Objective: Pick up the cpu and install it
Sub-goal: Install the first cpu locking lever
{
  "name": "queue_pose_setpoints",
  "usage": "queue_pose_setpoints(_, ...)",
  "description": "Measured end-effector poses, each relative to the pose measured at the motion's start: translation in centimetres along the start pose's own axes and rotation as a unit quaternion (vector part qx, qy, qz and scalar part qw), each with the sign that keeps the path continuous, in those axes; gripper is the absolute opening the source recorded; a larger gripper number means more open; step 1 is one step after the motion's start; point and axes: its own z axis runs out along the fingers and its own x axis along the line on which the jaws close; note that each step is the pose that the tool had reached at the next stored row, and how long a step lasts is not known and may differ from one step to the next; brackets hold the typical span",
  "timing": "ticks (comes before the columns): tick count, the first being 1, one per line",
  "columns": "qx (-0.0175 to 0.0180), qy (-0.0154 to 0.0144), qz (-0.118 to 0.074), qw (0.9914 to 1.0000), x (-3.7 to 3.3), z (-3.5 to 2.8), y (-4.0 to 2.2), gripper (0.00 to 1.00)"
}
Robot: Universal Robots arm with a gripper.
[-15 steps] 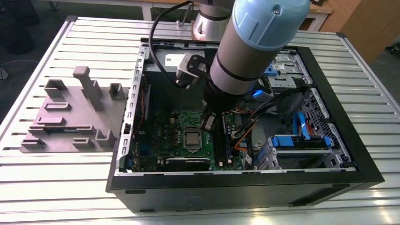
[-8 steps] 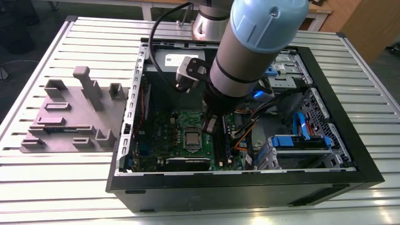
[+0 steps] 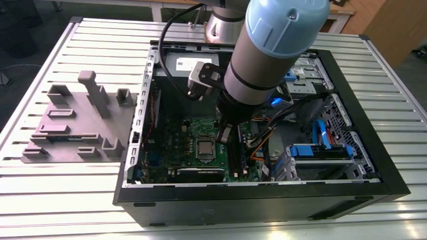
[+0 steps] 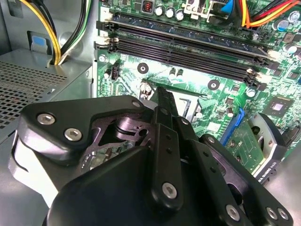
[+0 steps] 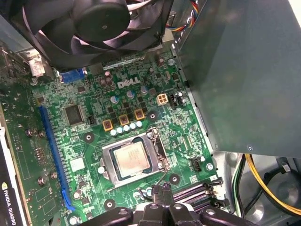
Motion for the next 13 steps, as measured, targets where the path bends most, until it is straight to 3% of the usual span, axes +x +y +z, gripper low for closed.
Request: queue_pose_setpoints(13, -0.0007, 0.0008, -0.007, 0.99998, 0.0, 0.01, 0.0, 0.11)
